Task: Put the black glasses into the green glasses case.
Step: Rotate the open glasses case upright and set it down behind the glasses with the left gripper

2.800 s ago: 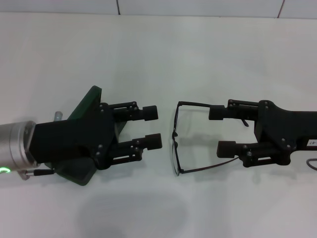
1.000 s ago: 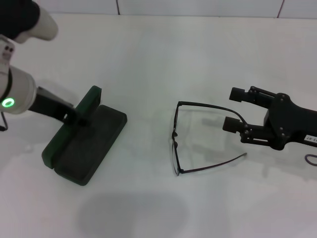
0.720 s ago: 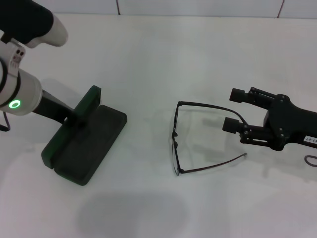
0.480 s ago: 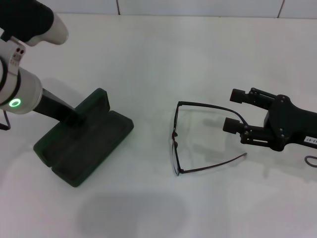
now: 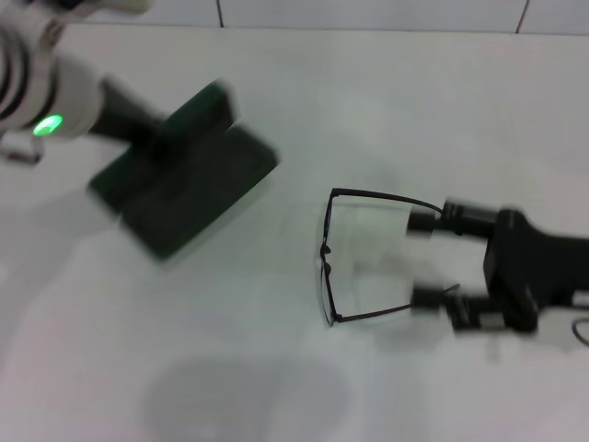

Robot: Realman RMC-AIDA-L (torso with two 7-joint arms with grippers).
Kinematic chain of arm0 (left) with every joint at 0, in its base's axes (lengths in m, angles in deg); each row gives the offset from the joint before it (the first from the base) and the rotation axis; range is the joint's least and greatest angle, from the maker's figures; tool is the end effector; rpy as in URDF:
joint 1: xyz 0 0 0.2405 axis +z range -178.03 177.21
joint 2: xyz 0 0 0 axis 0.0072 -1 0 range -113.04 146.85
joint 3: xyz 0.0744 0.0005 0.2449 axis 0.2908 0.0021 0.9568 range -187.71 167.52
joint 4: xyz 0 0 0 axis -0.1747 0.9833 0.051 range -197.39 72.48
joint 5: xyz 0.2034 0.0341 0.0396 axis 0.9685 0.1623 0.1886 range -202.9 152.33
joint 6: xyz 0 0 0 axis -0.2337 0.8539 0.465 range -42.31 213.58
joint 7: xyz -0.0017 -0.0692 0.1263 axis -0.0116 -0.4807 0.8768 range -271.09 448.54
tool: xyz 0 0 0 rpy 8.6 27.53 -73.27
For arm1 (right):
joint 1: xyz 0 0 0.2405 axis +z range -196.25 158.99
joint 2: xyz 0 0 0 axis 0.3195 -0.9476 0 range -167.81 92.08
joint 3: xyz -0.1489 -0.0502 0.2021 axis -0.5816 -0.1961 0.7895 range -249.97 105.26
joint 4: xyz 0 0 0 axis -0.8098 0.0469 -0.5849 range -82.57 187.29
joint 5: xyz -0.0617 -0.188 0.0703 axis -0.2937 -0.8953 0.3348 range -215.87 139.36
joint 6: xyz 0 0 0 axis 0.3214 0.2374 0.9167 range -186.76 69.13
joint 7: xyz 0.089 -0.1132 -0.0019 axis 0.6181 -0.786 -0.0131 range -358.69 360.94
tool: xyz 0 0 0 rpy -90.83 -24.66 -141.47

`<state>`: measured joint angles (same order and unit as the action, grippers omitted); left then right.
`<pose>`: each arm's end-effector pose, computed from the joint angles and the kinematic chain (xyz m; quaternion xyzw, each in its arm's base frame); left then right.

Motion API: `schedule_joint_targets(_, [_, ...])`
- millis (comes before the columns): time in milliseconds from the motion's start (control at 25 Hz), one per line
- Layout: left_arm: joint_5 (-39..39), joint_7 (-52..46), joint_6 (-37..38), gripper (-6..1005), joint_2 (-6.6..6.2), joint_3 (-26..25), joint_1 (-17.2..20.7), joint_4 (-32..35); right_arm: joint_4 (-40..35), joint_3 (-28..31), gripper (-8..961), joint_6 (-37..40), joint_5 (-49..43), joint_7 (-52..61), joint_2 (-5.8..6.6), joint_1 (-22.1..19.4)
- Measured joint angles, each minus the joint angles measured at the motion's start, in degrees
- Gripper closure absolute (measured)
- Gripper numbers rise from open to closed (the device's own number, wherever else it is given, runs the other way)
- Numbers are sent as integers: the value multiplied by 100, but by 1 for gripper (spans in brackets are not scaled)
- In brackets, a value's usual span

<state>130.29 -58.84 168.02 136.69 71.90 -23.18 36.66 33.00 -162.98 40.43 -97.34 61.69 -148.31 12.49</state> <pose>-0.1697 0.3452 0.0467 -0.8994 -0.2582 0.1286 0.3284 0.2235 0.2862 -0.0177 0.9128 -0.0993 -0.3959 0.0171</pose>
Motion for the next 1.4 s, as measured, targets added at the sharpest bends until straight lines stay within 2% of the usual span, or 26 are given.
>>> schedule_joint_targets(160, [-13,855,-589,798,0,508,-504,-66,-127,8,135,867,-711,5,-19,169])
schedule_joint_targets(280, [-17,1467,-1296,798,7,986,-856,-514,-139,7,137,1167,-880,34,-100,241])
schedule_joint_targets(400, [-36,1873,-2092,798,17,1506,-1364,-1453,-139,15,138,1213,-879,15,-162,154])
schedule_joint_targets(640, [-234,2324,-2991,798,40,2002,-2030,-3034,-139,123,139,1143,-848,-17,-215,-91])
schedule_joint_targets(720, [-312,2380,-3228,799,43,2174,-2168,-3325,-138,249,139,1137,-859,-25,-212,-199])
schedule_joint_targets(960, [-340,2398,-3446,799,50,2607,-2256,-3485,-138,353,139,1134,-840,-27,-173,-339])
schedule_joint_targets(1400, [-438,1977,-3365,797,55,2617,-2300,-3529,-139,480,140,1045,-865,-28,-169,-287])
